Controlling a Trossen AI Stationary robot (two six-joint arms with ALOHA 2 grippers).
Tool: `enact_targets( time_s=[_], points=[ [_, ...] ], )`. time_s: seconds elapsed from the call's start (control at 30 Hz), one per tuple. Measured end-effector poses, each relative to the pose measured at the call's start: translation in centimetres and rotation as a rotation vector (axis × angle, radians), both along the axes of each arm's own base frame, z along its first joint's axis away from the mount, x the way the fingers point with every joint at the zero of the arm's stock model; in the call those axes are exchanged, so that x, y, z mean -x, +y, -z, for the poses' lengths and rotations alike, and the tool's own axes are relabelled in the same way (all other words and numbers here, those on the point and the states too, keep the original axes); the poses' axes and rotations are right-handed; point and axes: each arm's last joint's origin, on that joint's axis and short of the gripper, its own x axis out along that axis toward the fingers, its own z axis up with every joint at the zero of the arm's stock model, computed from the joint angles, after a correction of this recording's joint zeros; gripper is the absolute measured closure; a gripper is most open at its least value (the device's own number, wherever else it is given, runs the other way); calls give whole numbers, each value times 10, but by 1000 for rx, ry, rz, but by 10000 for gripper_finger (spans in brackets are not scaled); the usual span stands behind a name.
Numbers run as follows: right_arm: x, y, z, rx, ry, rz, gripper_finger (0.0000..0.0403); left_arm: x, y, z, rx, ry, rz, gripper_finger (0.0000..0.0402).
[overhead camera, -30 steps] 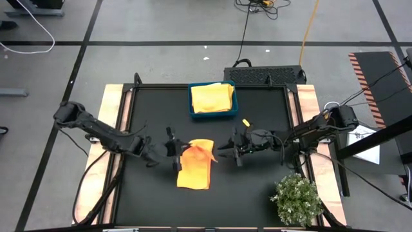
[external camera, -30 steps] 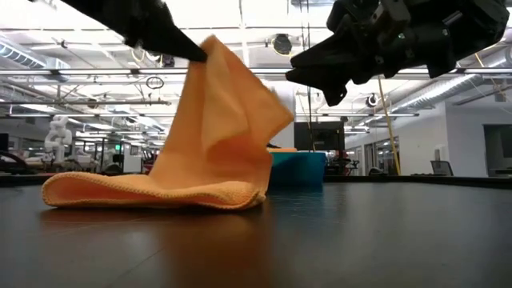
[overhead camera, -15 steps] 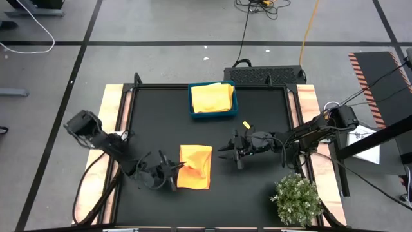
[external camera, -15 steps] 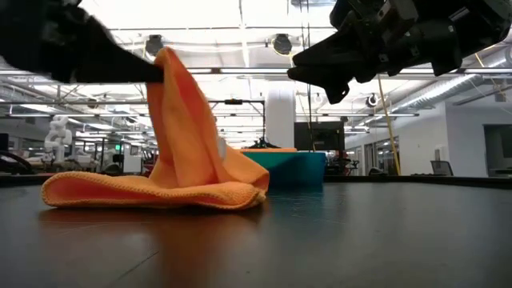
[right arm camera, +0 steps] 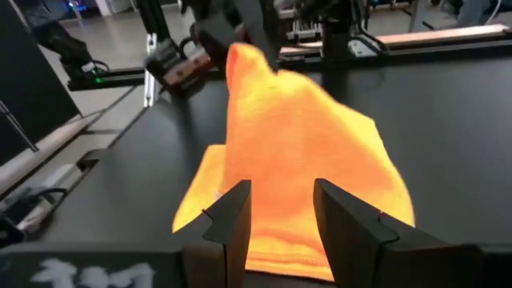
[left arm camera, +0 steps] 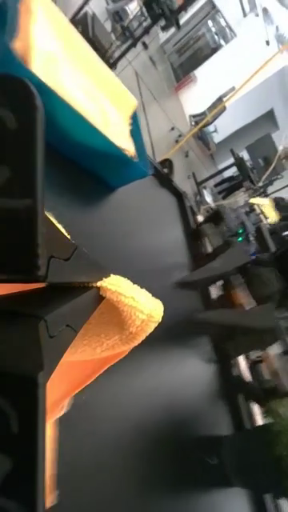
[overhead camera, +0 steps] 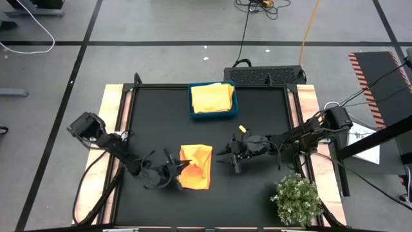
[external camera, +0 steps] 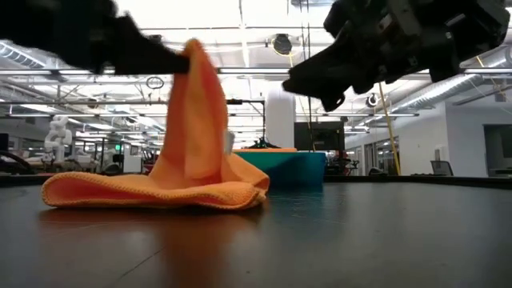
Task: Fold microfiber towels
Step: Fold the orange microfiber towel
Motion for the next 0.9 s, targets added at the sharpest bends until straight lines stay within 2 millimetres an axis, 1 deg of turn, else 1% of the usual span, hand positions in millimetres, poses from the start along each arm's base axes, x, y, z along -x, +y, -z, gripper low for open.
enact_targets(
  time_s=[0.23,0.4,0.53,0.63,0.8,0.9],
  points=[
    [-22,3,7,24,17,-3,271,-22,42,-17,62,-5,32,401],
    [-34,5,9,36,27,10,250,-31,68,-19,106,11,32,401],
    [-34,3,8,90,24,84,228,-37,86,-18,122,27,33,401],
    [-32,2,2,137,26,109,220,-40,104,-15,140,52,7,401],
    [-28,1,-6,162,26,117,227,-42,133,-7,219,120,-10,401],
    [-27,3,-6,164,33,111,233,-43,148,-5,272,134,-19,399]
  ],
)
